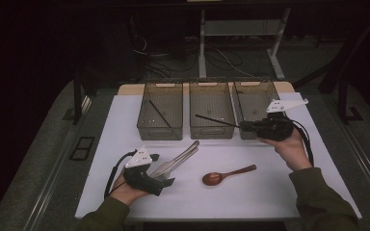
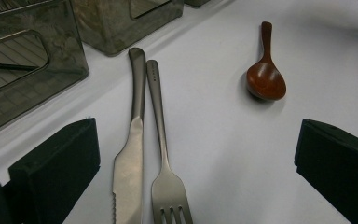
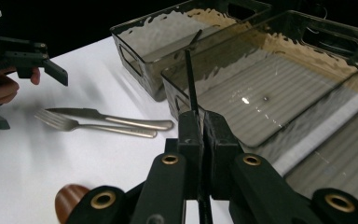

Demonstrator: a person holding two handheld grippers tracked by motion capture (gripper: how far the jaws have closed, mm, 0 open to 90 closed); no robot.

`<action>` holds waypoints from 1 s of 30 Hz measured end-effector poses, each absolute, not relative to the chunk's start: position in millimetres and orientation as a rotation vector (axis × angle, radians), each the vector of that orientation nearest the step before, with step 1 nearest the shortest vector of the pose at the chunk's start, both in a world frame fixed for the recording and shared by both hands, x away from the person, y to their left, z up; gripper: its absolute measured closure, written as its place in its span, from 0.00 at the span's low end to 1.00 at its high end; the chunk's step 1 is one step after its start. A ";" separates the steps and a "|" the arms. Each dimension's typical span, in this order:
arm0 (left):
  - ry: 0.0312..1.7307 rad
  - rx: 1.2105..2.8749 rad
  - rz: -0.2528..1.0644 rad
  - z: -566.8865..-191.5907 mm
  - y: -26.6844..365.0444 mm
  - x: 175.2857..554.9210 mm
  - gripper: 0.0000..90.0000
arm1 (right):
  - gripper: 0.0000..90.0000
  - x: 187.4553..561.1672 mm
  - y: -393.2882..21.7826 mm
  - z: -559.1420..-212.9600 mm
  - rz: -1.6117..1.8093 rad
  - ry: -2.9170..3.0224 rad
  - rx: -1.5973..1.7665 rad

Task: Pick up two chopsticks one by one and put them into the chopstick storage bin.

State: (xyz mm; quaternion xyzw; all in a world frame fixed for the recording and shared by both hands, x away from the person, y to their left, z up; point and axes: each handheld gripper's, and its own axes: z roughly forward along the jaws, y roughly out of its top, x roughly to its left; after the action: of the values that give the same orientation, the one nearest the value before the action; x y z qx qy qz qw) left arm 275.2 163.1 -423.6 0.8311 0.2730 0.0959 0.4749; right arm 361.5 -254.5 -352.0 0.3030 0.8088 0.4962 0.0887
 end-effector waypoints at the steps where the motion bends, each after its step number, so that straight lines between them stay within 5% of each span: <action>1: 0.668 2.031 0.234 -423.7 163.2 275.2 0.00 | 0.96 363.1 -250.6 -351.1 1.471 2.409 0.903; 30: 0.676 1.997 0.228 -422.2 163.9 274.4 0.00 | 0.96 422.1 -155.6 -335.2 1.386 2.414 0.996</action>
State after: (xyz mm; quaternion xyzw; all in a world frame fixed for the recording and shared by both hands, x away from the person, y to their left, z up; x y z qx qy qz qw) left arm 274.4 163.9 -422.2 0.8216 0.2782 0.0939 0.4886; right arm 422.1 -155.6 -335.2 0.3355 0.8131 0.4666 0.0924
